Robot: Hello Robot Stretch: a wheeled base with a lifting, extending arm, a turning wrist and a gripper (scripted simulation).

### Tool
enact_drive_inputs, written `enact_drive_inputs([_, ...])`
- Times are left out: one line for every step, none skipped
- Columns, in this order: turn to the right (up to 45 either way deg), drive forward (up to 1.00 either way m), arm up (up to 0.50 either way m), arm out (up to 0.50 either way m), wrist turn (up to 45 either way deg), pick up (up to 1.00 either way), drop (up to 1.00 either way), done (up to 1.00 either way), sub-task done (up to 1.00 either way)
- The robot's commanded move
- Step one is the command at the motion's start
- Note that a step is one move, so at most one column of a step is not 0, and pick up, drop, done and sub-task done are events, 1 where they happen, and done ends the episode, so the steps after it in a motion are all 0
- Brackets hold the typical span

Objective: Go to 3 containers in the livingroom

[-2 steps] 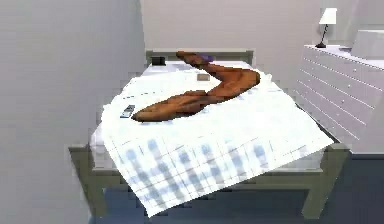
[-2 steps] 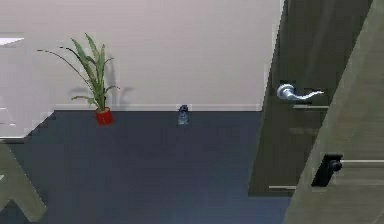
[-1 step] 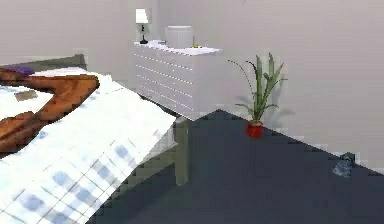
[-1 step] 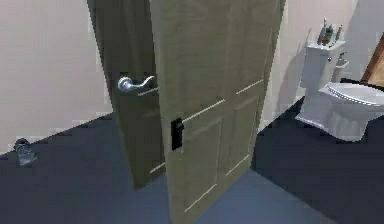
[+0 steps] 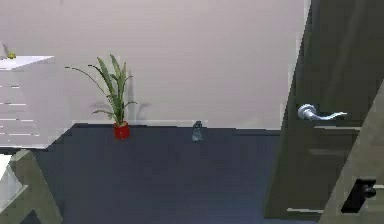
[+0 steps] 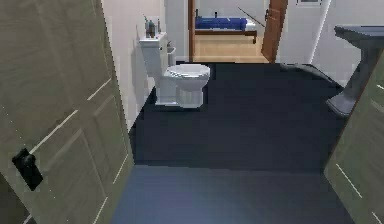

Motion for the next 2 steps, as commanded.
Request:
enact_drive_inputs([0.0,0.35,0.00,0.00,0.0,0.00,0.00,0.00,0.00])
enact_drive_inputs([15.0,0.00,0.00,0.00,0.0,0.00,0.00,0.00,0.00])
